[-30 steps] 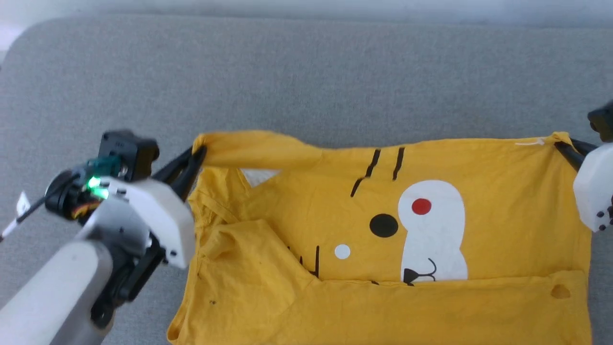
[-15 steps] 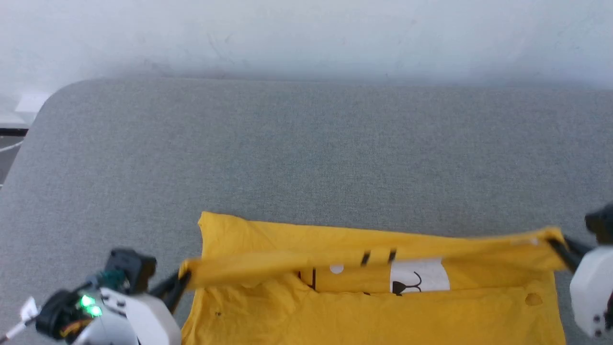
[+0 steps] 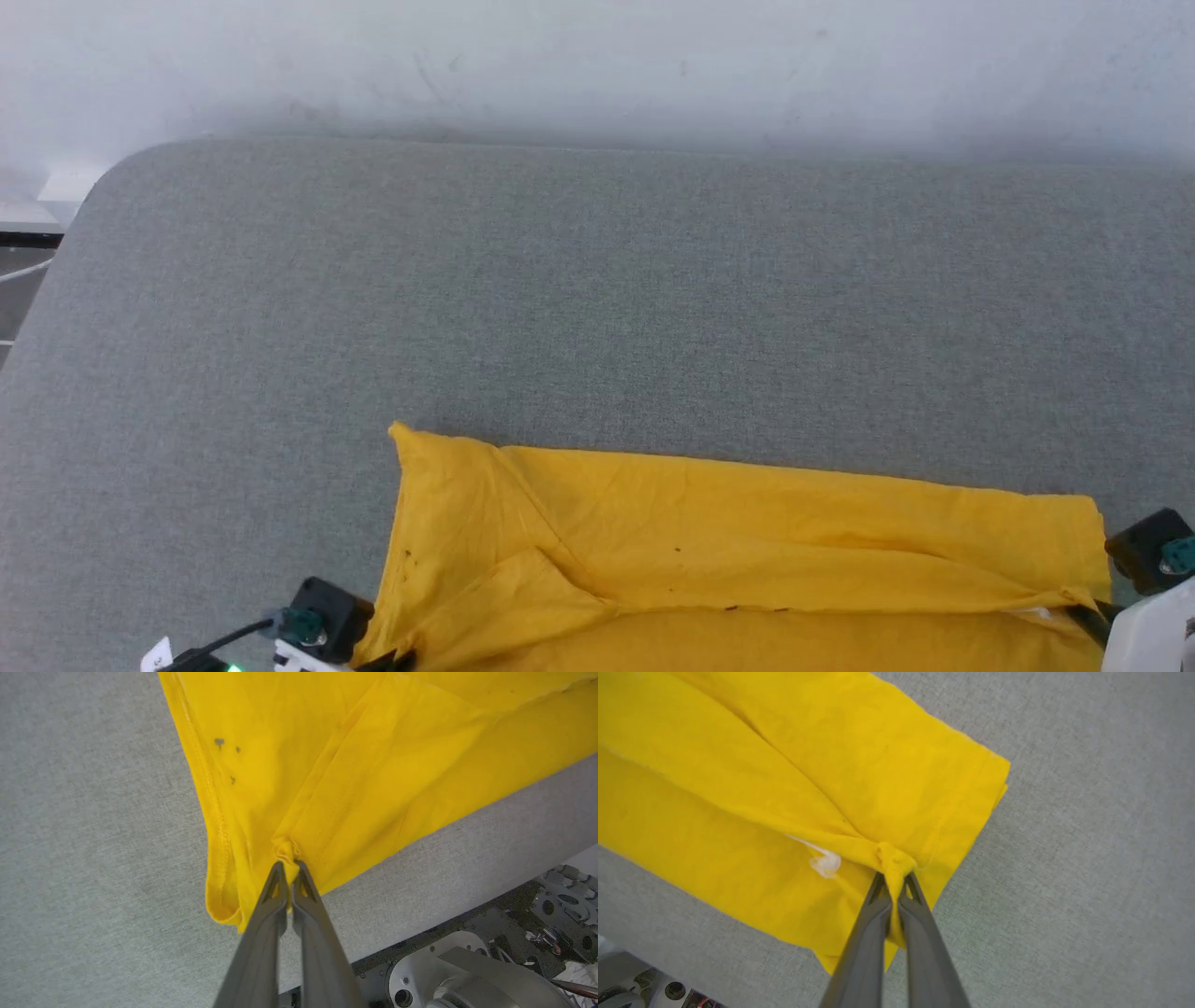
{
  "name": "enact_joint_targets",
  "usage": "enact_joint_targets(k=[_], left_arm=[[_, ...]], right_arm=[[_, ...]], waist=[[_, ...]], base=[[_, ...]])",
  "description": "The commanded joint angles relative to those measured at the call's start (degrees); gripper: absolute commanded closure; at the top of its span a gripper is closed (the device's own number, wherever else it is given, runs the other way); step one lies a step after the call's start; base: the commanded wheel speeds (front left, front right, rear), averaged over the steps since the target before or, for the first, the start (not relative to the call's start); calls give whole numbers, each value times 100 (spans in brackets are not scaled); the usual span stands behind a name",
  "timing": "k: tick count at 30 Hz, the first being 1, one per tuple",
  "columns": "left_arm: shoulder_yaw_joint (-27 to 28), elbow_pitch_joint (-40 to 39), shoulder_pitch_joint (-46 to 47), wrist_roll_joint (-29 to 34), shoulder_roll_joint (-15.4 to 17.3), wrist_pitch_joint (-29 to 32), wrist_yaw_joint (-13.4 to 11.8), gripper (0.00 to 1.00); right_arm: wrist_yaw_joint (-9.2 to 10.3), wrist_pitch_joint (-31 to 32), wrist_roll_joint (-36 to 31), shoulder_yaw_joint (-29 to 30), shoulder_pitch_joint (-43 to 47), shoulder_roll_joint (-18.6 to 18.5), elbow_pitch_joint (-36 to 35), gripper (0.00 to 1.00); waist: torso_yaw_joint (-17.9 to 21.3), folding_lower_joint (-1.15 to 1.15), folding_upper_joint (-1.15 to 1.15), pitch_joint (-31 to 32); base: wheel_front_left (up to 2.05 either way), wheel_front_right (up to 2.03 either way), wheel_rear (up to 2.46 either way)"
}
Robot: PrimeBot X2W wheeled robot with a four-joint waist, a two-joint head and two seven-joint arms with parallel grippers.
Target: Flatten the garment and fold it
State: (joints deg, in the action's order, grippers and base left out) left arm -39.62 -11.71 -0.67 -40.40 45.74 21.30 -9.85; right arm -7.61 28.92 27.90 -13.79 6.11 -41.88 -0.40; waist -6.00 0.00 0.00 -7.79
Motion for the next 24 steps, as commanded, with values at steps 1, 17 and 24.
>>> enact_joint_targets(k=[1, 17, 24], left_arm=[[-14, 36, 74, 57, -29, -35, 37, 100], [531, 518, 425, -80, -674, -1471, 88, 0], [1381, 549, 218, -121, -1423, -3140, -670, 0]], right_arm=[[12, 21, 24, -16, 37, -25, 27, 100], [12, -16, 744, 472, -333, 310, -661, 0], [12, 181, 314, 1427, -89, 1289, -864, 0]], waist=[[-6, 0, 0, -11], [104, 0, 0, 270], [157, 0, 0, 342]], base=[[0, 0, 0], [0, 0, 0], [0, 0, 0]])
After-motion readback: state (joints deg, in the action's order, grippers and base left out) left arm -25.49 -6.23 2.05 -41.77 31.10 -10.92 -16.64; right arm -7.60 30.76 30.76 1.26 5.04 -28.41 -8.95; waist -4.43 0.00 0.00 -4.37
